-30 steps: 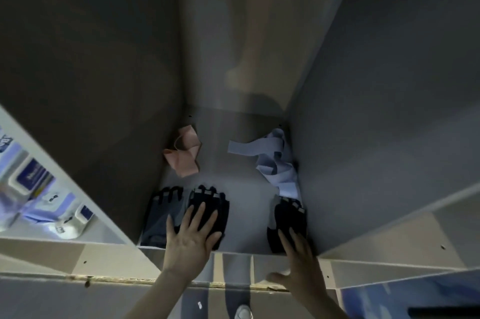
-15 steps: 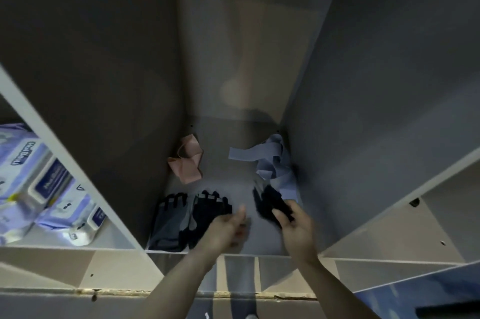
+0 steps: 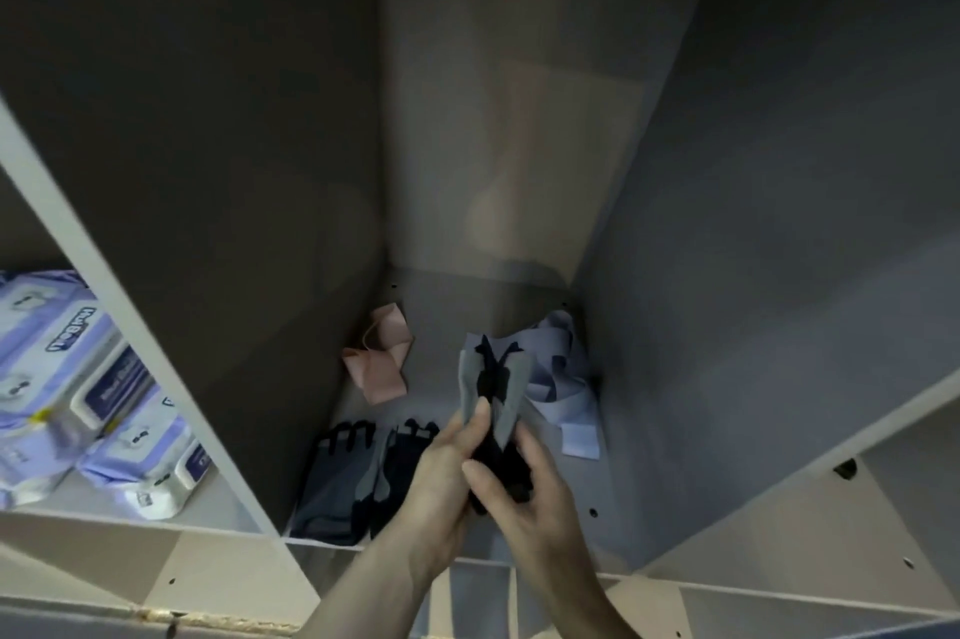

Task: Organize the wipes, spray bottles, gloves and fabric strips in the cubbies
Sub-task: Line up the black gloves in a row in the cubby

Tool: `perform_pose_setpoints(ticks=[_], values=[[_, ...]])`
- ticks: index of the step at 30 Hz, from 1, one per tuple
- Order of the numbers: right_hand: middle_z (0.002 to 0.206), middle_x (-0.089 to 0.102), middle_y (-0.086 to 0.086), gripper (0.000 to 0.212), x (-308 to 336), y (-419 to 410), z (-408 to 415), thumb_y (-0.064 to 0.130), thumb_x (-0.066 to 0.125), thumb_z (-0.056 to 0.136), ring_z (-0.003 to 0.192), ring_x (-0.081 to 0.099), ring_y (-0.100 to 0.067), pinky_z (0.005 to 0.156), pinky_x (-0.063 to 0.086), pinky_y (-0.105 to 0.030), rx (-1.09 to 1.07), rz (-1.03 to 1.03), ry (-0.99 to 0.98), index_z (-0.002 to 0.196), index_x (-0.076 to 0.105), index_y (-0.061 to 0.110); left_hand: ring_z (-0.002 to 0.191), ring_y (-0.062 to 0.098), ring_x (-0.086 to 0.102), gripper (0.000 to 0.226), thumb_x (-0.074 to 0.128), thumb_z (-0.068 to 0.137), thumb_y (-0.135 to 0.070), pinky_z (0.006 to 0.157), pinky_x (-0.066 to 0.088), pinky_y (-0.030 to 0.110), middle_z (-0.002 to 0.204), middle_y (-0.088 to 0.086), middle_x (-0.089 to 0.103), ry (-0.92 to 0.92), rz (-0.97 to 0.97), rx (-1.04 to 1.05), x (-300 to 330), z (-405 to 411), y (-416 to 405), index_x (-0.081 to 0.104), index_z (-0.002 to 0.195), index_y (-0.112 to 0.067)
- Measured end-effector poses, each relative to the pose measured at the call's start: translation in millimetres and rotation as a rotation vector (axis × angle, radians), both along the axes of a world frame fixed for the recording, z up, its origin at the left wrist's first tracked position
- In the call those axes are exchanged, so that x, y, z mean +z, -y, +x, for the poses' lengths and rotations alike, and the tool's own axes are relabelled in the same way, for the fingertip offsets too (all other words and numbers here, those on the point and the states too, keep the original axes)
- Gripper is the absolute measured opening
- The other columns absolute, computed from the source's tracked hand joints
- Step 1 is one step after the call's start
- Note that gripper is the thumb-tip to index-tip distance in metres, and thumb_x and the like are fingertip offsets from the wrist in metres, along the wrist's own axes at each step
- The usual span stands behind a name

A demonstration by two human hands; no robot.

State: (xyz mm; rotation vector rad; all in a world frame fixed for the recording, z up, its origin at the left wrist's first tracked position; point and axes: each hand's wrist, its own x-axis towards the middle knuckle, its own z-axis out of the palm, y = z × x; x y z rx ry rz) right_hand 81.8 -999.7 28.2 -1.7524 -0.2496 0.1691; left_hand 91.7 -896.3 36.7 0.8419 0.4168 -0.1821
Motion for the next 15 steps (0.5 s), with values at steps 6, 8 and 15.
perform_pose_setpoints(ticks=[6,8,15], values=[[0.109,0.073,-0.007,0.024,11.5,14.7,23.9,0.013,0.055,0.091,0.101,0.068,-0.017,0.083,0.054,-0.028,-0.29,0.428,-0.31,0.11,0.068,0.016,0.104,0.034,0.066,0.042,0.051,0.092,-0.034,0.089,0.051,0.044,0.111,0.02,0.069,-0.078,-0.107,0.061,12.8,0.3,-17.1,0.062,0.12,-0.004],[0.119,0.067,-0.016,0.049,22.7,25.6,30.7,0.017,0.064,0.075,0.108,0.065,-0.024,0.084,0.057,-0.032,-0.281,0.69,-0.426,0.122,0.061,0.003,0.109,0.034,0.063,0.045,0.051,0.091,-0.037,0.09,0.05,0.043,0.115,0.02,0.068,-0.079,-0.16,0.059,14.3,-0.1,-27.1,0.062,0.122,-0.005],[0.107,0.073,-0.005,0.034,45.3,41.9,39.2,0.009,0.046,0.088,0.102,0.067,-0.019,0.072,0.059,-0.025,-0.185,0.722,-0.32,0.118,0.062,0.011,0.109,0.029,0.064,0.047,0.051,0.084,-0.034,0.096,0.049,0.043,0.121,0.017,0.065,0.013,-0.286,-0.014,27.5,-5.6,-42.4,0.064,0.12,-0.006]])
